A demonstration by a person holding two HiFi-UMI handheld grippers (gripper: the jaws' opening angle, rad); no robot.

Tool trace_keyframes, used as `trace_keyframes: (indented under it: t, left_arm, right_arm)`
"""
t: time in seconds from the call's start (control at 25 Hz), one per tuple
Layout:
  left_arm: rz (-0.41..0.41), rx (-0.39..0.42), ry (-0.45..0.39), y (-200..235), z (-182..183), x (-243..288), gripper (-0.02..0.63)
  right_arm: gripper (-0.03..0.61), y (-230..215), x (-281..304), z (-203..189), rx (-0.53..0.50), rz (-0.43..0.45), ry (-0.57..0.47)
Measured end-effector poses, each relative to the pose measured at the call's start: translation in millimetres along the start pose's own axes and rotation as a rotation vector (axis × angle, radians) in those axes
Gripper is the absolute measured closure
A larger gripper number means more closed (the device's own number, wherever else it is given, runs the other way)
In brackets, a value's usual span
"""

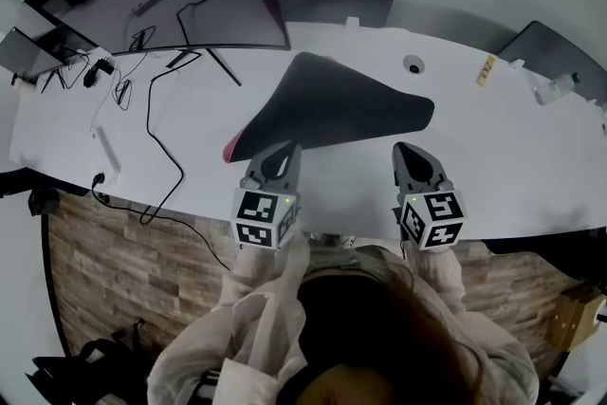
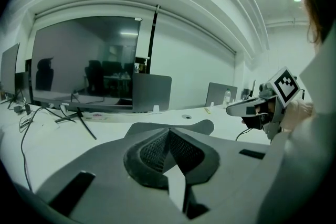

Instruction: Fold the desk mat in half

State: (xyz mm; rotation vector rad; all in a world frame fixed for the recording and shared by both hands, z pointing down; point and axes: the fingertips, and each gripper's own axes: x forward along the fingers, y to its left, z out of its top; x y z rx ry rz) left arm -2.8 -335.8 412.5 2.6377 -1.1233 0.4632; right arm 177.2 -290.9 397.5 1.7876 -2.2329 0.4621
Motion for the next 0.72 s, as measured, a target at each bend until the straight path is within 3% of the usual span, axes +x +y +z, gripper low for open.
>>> trace_keyframes:
  t: [0.72]
  left_arm:
    - [0.011, -0.022, 0.02, 6, -11, -3, 0.588]
  right_arm:
    - [0.565, 5, 4, -9, 0.007, 0.005, 0.025]
